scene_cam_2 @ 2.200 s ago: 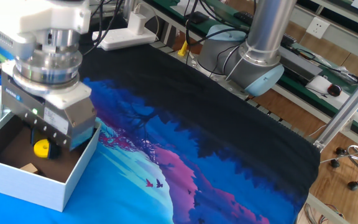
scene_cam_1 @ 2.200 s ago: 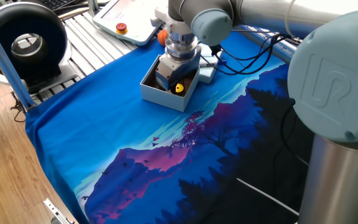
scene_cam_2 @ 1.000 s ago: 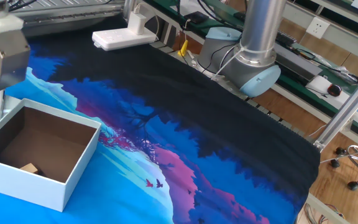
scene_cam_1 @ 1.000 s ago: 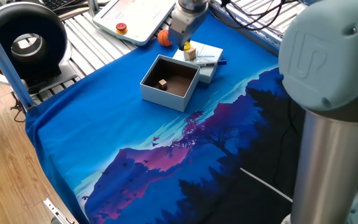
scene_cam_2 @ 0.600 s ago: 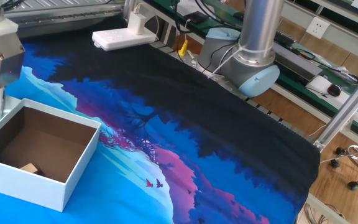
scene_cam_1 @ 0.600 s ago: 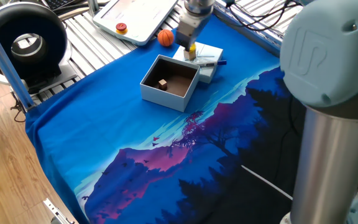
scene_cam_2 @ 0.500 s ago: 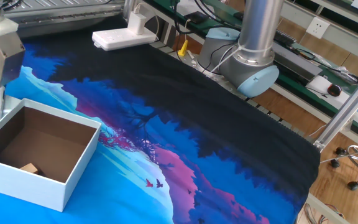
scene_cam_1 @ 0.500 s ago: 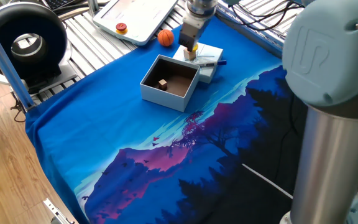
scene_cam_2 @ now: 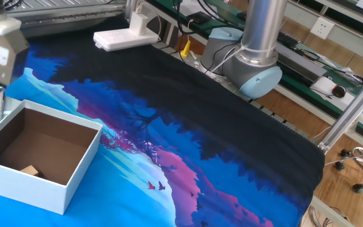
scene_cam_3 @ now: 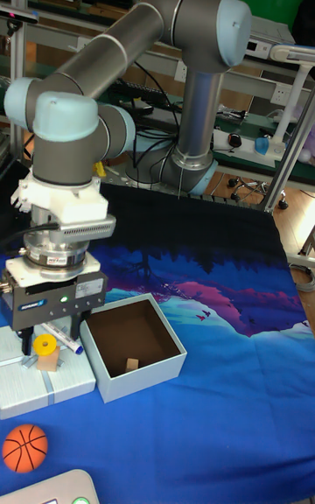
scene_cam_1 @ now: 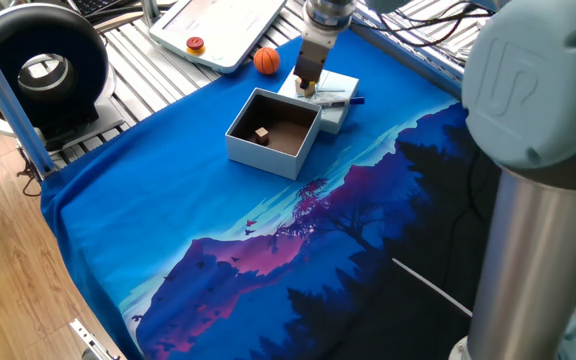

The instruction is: Take everything out of the gift box

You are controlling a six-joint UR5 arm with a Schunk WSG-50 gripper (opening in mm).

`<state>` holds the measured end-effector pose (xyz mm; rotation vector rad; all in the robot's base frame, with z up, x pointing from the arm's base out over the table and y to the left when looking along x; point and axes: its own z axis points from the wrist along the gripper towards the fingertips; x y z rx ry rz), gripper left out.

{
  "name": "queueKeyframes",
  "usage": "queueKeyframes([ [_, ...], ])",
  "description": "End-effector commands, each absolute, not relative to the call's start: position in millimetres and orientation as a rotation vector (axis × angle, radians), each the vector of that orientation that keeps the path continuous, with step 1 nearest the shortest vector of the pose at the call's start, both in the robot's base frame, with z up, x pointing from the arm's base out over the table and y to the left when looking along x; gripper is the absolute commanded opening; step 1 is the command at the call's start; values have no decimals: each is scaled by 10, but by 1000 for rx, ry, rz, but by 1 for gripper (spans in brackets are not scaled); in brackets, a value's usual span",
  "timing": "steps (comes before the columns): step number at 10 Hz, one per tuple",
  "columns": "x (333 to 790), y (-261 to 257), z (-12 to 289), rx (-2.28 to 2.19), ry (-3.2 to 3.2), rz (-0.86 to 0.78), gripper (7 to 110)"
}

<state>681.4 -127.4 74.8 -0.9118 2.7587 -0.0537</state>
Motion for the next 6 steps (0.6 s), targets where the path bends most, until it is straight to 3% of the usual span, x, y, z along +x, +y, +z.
queueKeyframes([
  [1,6880,-827,1147,-927,2696,21,88],
  [3,6856,-424,1168,-751,2737,29,88],
  [5,6827,27,1000,-535,2793,30,88],
  [6,6794,190,895,-493,2800,41,66],
])
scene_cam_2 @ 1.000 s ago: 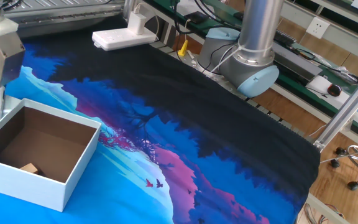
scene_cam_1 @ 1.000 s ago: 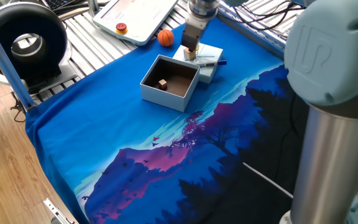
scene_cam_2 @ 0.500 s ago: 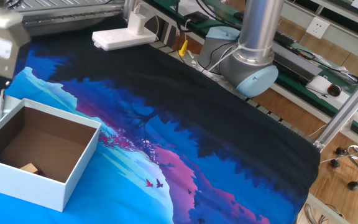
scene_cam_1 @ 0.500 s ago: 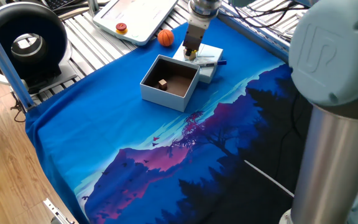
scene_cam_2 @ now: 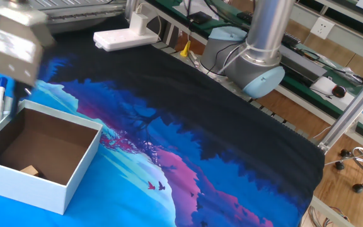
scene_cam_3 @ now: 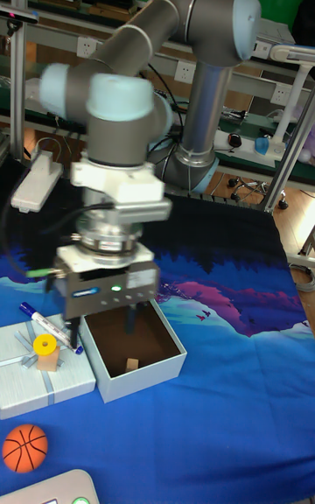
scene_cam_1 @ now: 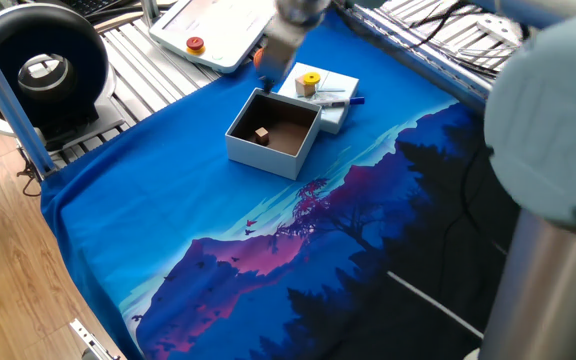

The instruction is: Take everything out of the gift box

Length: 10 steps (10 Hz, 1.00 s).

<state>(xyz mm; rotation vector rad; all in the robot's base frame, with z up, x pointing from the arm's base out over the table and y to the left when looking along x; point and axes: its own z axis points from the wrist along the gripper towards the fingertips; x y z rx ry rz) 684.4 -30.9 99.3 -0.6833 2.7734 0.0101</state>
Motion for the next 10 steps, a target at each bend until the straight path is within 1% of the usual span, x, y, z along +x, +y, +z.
queueKeyframes([
  [1,6785,269,790,-490,2797,60,66],
  [3,6741,266,654,-443,2808,66,66],
  [4,6697,257,573,-402,2824,59,44],
  [5,6651,195,471,-379,2831,44,44],
  [6,6582,108,425,-405,2831,52,22],
  [8,6416,-20,352,-431,2841,74,22],
  [10,6284,-3,256,-420,2860,91,22],
])
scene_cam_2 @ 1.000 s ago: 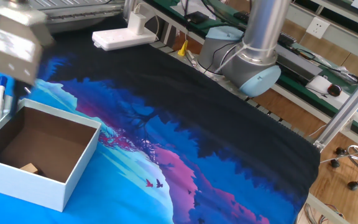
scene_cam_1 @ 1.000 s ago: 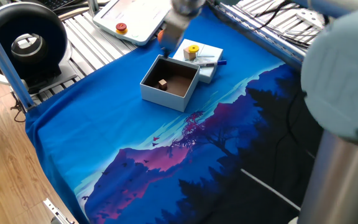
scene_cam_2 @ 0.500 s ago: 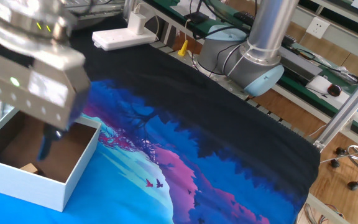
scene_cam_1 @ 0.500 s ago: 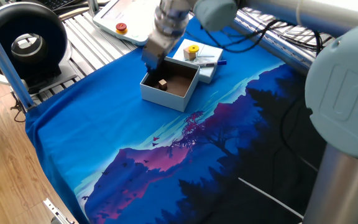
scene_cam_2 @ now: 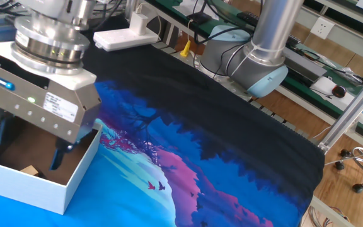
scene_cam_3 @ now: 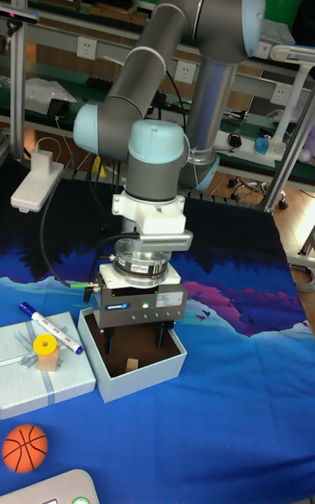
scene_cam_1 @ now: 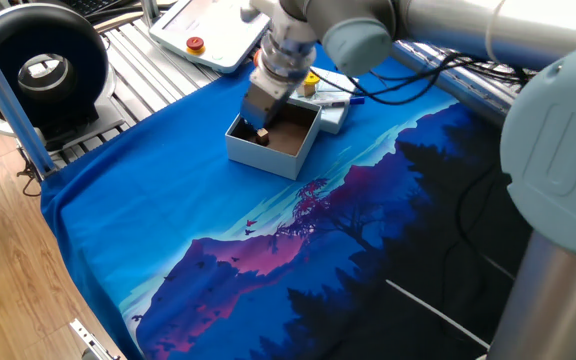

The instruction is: Take everything out of the gift box

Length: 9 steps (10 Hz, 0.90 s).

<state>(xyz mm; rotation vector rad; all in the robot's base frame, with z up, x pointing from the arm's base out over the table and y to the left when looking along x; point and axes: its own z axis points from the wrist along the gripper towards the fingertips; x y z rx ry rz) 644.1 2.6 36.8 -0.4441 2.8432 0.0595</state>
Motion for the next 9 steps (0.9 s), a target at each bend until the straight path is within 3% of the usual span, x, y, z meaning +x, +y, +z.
queueKeyframes([
  [1,6330,52,207,-408,2855,104,22],
  [4,6472,134,144,-344,2885,60,22],
  [5,6495,120,86,-318,2893,40,44],
  [6,6472,100,18,-288,2911,32,44],
  [7,6407,84,-39,-241,2947,29,22],
  [8,6345,55,-63,-200,2977,13,22],
  [9,6322,95,-60,-203,2984,39,7],
])
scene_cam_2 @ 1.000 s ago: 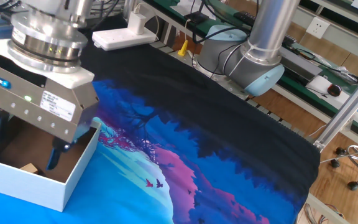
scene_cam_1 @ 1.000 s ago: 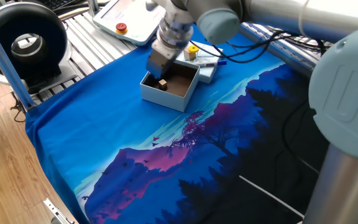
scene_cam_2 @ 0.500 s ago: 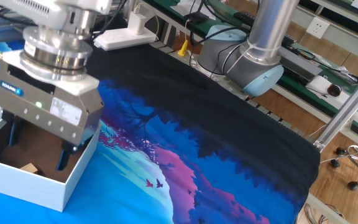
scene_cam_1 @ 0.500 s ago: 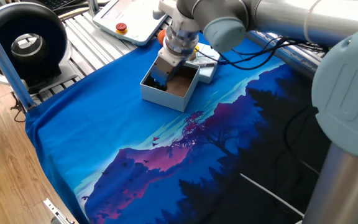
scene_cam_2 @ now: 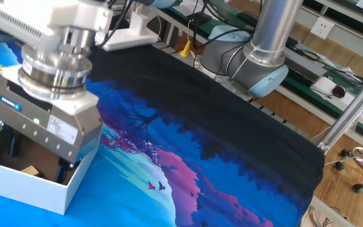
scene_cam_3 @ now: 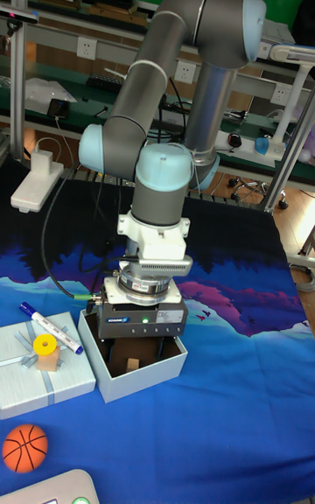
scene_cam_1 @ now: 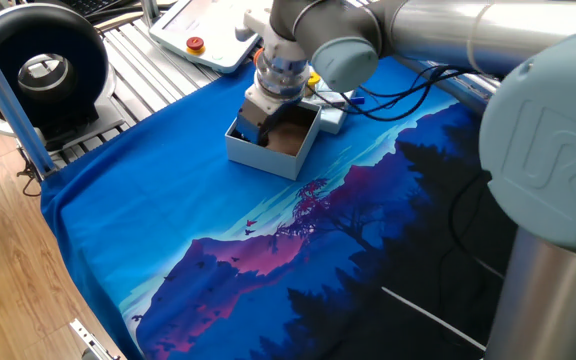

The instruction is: Take everything out of the gift box

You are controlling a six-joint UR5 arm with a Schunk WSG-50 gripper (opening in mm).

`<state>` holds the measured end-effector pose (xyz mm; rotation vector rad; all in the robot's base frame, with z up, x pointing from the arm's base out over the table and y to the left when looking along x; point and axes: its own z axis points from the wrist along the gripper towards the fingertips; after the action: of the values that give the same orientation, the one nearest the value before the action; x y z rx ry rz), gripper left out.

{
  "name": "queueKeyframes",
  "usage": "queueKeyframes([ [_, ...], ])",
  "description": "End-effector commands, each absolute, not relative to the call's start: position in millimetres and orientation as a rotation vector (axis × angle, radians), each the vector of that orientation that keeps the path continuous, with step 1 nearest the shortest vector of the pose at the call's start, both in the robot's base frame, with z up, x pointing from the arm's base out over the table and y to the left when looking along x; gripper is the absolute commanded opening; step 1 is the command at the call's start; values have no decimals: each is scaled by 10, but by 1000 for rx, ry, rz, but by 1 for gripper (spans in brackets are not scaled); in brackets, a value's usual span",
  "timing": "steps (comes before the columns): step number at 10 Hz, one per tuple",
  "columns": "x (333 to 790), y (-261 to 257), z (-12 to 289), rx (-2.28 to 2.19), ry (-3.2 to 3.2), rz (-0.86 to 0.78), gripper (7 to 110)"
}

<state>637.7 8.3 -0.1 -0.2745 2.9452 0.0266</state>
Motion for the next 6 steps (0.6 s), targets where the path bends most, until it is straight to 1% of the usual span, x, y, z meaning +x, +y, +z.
queueKeyframes([
  [1,6305,90,-25,-206,2989,39,7],
  [3,6264,56,89,-215,3000,26,7],
  [4,6271,71,168,-252,2999,47,7],
  [6,6280,158,212,-294,3017,99,7],
])
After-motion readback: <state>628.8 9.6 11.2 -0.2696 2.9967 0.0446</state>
